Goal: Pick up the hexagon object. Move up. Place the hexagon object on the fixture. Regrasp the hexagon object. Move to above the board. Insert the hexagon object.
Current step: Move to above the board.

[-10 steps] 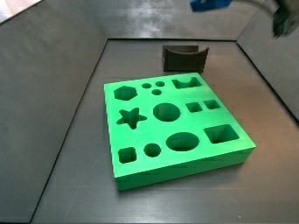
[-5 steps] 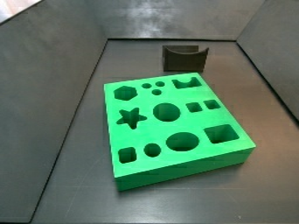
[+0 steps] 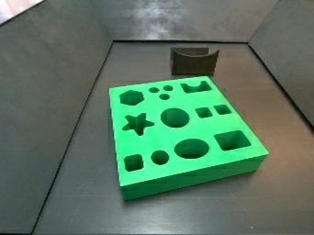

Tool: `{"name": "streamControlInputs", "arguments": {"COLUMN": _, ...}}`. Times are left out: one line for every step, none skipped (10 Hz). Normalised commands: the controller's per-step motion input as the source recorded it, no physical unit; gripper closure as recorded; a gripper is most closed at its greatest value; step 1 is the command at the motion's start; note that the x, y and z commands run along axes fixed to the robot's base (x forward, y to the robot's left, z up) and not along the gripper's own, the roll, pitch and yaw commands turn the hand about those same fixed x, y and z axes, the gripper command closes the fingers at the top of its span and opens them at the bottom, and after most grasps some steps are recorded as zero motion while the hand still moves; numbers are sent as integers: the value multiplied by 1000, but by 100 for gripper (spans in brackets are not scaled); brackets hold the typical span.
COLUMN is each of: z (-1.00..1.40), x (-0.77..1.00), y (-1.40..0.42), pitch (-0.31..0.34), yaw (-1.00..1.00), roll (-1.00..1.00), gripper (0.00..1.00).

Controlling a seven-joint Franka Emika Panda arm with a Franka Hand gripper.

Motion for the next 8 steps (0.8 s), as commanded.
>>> {"name": "streamControlInputs", "arguments": {"z": 224, "x": 106, "y": -42, "pitch": 141, "yaw": 71, "roll": 83, "gripper": 100}}
{"name": "streamControlInputs", "arguments": {"z": 10, "x": -1000, "y": -837, "pitch": -66, "yaw": -63, "roll": -1000, "gripper": 100}}
{"name": "streamControlInputs", "arguments": {"z": 2, "x": -1000, "y": -827, "pitch": -72, "yaw": -56, "roll": -1000, "gripper": 100}}
{"name": "streamControlInputs", "arguments": {"z": 7, "x": -1000, "y": -767, "pitch": -111, "yaw": -53, "roll": -1000, "gripper": 100}}
{"name": "streamControlInputs", "arguments": {"z": -9, "x": -1000, "y": -703, "pitch": -156, "yaw": -49, "roll": -1000, "gripper": 100}}
{"name": "streamControlInputs", "arguments": {"z": -1, "x": -1000, "y": -682, "pitch": -187, "yaw": -49, "roll": -1000, "gripper": 100}}
{"name": "streamControlInputs", "arguments": {"z": -3, "x": -1000, "y": -647, "pitch": -217, "yaw": -49, "roll": -1000, "gripper": 100}}
{"name": "streamControlInputs", "arguments": {"z": -12, "x": -1000, "y": -608, "pitch": -240, "yaw": -48, "roll": -1000, "gripper": 100}}
